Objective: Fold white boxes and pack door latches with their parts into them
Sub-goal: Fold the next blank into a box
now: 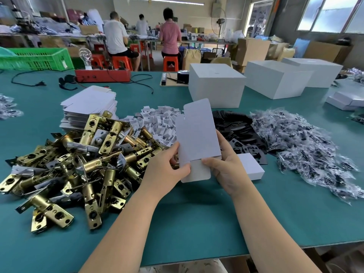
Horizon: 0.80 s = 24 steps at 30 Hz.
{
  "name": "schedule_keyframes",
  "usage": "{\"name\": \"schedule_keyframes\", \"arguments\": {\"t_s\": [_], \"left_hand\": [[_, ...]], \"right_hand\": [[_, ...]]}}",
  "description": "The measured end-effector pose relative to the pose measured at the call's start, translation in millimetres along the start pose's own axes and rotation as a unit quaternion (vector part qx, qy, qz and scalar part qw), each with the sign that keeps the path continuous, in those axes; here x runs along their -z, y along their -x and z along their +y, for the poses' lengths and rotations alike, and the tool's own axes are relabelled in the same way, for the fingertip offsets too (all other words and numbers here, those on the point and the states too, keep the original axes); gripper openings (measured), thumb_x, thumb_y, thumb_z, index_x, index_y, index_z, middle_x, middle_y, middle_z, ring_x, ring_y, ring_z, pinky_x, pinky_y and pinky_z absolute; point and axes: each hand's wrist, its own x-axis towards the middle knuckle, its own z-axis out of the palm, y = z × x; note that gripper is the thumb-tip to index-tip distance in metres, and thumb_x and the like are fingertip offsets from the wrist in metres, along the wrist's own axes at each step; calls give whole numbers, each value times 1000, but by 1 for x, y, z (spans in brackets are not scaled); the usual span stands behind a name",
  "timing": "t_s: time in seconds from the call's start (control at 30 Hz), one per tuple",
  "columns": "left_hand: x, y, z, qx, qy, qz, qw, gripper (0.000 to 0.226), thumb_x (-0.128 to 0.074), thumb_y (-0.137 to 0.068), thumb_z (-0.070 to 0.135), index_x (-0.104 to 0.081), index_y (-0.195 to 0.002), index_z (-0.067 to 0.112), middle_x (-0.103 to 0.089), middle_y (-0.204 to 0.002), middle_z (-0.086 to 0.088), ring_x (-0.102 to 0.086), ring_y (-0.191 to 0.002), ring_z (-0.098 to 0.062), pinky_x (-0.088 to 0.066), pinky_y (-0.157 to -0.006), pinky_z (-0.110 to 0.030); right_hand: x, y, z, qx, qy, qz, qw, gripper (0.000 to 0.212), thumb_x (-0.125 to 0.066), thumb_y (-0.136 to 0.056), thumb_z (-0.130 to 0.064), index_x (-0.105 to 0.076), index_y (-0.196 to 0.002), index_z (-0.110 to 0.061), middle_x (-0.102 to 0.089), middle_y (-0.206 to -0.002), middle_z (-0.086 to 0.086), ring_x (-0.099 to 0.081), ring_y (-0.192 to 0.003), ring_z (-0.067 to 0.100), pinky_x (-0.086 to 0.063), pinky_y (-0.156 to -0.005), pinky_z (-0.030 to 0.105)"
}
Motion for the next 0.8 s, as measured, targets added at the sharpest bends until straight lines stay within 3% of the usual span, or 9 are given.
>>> {"name": "schedule_keyframes", "arguments": {"t_s": [0.13,0.2,0.27,0.37,0.53,0.6,0.63,0.7,0.8], "left_hand": [[-3,0,0,-1,23,10,1000,48,-68,-75,45,-60,-119,29,-42,-67,8,-40,-64,-7,-37,-61,-23],[-5,0,-2,7,36,24,999,58,-75,-80,36,-53,-133,35,-42,-67,9,-42,-63,-2,-37,-60,-14],[-5,-1,-4,8,35,21,999,68,-74,-84,27,-45,-145,27,-44,-69,9,-44,-65,1,-38,-61,-12],[-4,0,-1,-5,34,7,999,66,-71,-85,26,-45,-146,23,-50,-74,10,-45,-66,3,-40,-63,-11],[-3,3,4,-21,56,0,998,62,-72,-83,33,-49,-141,33,-60,-85,10,-48,-65,1,-41,-63,-7],[-2,4,8,-36,2,23,999,66,-73,-86,33,-46,-145,23,-63,-97,8,-53,-73,-2,-48,-71,-14],[-3,5,10,-48,-35,39,997,67,-72,-86,33,-46,-145,18,-65,-99,2,-55,-76,-8,-52,-75,-25],[-4,6,14,-77,-98,71,990,64,-72,-86,33,-51,-141,10,-66,-89,-7,-57,-75,-20,-54,-73,-40],[-4,7,16,-100,-139,94,981,64,-63,-81,39,-56,-136,6,-66,-80,-7,-59,-70,-25,-55,-66,-42]], "right_hand": [[-6,1,2,31,81,31,996,71,-59,-84,6,-40,-140,-33,-61,-130,-3,-57,-120,19,-52,-92,37],[-9,1,3,41,122,47,991,71,-60,-86,6,-41,-140,-36,-61,-129,-7,-57,-120,16,-49,-98,42],[-11,4,4,41,121,21,992,71,-61,-83,10,-45,-136,-36,-63,-127,-5,-58,-118,16,-50,-96,38],[-11,9,4,30,93,-14,995,71,-64,-77,10,-50,-129,-36,-66,-122,-2,-61,-114,17,-52,-91,31],[-6,11,2,27,78,-21,996,66,-64,-74,4,-54,-125,-36,-68,-118,-1,-62,-111,16,-52,-88,28],[-7,11,1,38,88,-1,995,60,-65,-74,2,-55,-123,-31,-69,-115,-1,-63,-109,16,-52,-85,27],[-8,10,1,44,96,16,994,57,-65,-74,-1,-55,-122,-30,-70,-113,-1,-64,-108,15,-52,-84,25],[-13,10,1,55,115,52,990,52,-67,-74,-8,-54,-119,-30,-70,-112,-3,-64,-108,13,-52,-84,23],[-19,11,4,71,186,102,975,45,-63,-80,-11,-54,-120,-28,-69,-110,-7,-62,-106,9,-50,-84,19]]}}
